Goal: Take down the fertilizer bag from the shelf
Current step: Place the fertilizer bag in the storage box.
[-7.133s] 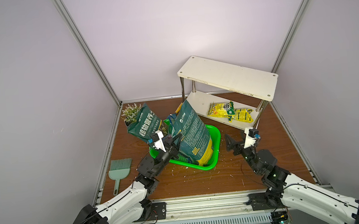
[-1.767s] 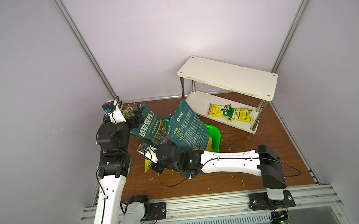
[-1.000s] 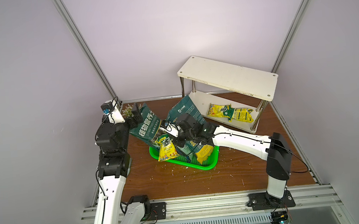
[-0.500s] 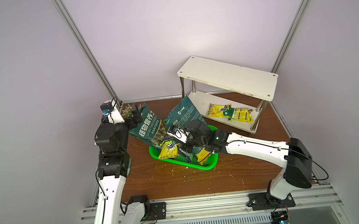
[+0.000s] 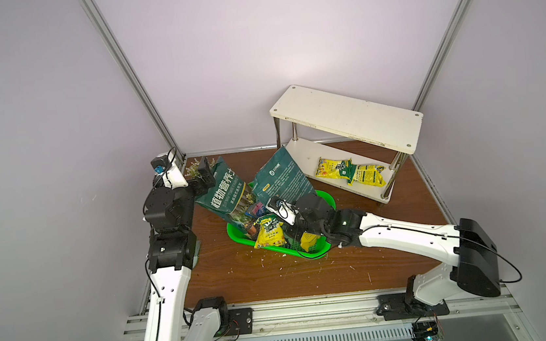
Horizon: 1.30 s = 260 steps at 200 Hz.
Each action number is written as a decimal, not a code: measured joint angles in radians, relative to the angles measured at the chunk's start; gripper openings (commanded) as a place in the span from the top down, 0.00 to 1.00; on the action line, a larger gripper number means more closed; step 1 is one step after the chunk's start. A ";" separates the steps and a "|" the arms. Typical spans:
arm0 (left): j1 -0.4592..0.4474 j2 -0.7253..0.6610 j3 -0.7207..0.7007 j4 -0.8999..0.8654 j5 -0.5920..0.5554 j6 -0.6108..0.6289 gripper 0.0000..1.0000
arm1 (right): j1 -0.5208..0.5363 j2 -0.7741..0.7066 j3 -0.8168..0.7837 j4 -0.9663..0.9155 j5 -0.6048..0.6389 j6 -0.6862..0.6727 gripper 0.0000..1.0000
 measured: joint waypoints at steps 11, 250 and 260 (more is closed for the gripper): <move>0.000 0.000 0.000 0.000 0.002 -0.003 0.00 | 0.001 0.041 0.037 0.005 0.024 0.005 1.00; -0.505 -0.090 -0.276 -0.161 0.191 -0.314 0.59 | 0.010 0.061 0.028 0.108 0.169 0.077 1.00; -0.537 -0.091 -0.354 -0.102 0.188 -0.352 0.69 | 0.012 0.054 0.027 0.093 0.159 0.079 1.00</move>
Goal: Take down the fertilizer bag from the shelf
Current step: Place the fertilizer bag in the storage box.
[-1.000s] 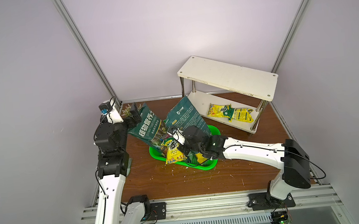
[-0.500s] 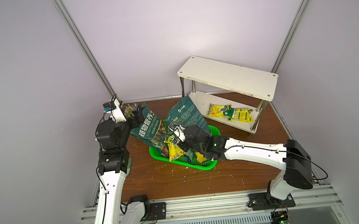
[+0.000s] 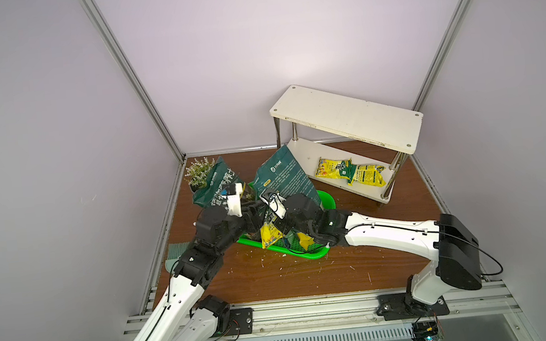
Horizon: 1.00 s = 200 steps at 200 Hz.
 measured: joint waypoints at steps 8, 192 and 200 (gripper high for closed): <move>-0.004 0.001 -0.047 0.035 0.005 -0.011 0.75 | 0.000 -0.009 -0.015 -0.008 -0.010 -0.001 1.00; -0.015 -0.323 -0.251 -0.086 0.140 -0.242 0.95 | -0.047 0.129 0.213 -0.083 -0.074 0.002 1.00; -0.015 -0.304 -0.260 -0.061 0.145 -0.246 0.95 | -0.048 0.128 0.211 -0.082 -0.081 0.003 1.00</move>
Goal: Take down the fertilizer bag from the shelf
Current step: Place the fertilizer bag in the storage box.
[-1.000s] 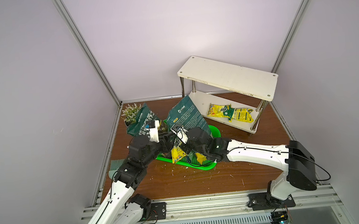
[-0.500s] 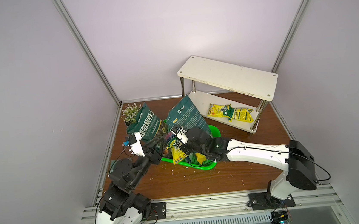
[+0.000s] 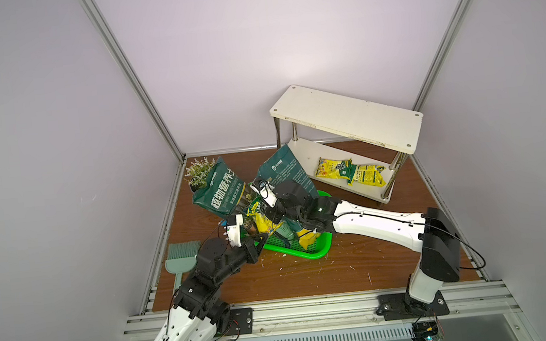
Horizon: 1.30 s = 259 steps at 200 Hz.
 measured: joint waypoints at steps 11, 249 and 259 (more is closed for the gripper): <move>0.000 0.029 -0.005 0.034 0.003 -0.003 0.95 | 0.000 -0.012 -0.021 0.010 -0.005 0.003 1.00; 0.101 0.256 -0.070 0.233 -0.014 0.150 1.00 | 0.084 -0.232 -0.393 0.151 -0.090 0.102 1.00; 0.101 0.258 -0.090 0.240 -0.011 0.145 1.00 | 0.098 -0.226 -0.410 0.164 -0.089 0.105 1.00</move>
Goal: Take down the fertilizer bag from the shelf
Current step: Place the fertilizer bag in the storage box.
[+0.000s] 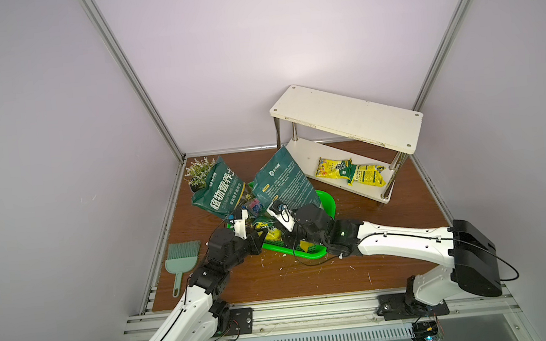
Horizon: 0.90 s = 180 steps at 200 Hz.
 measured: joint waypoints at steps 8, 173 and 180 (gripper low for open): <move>0.000 0.003 -0.018 0.008 0.000 -0.005 1.00 | 0.009 0.012 -0.011 0.007 0.000 0.004 1.00; 0.023 -0.184 0.196 -0.183 -0.234 -0.124 0.42 | 0.036 -0.008 0.019 0.041 0.043 0.016 0.11; 0.023 -0.184 0.226 -0.192 -0.236 -0.126 0.41 | 0.037 -0.027 0.016 0.040 0.043 0.016 0.11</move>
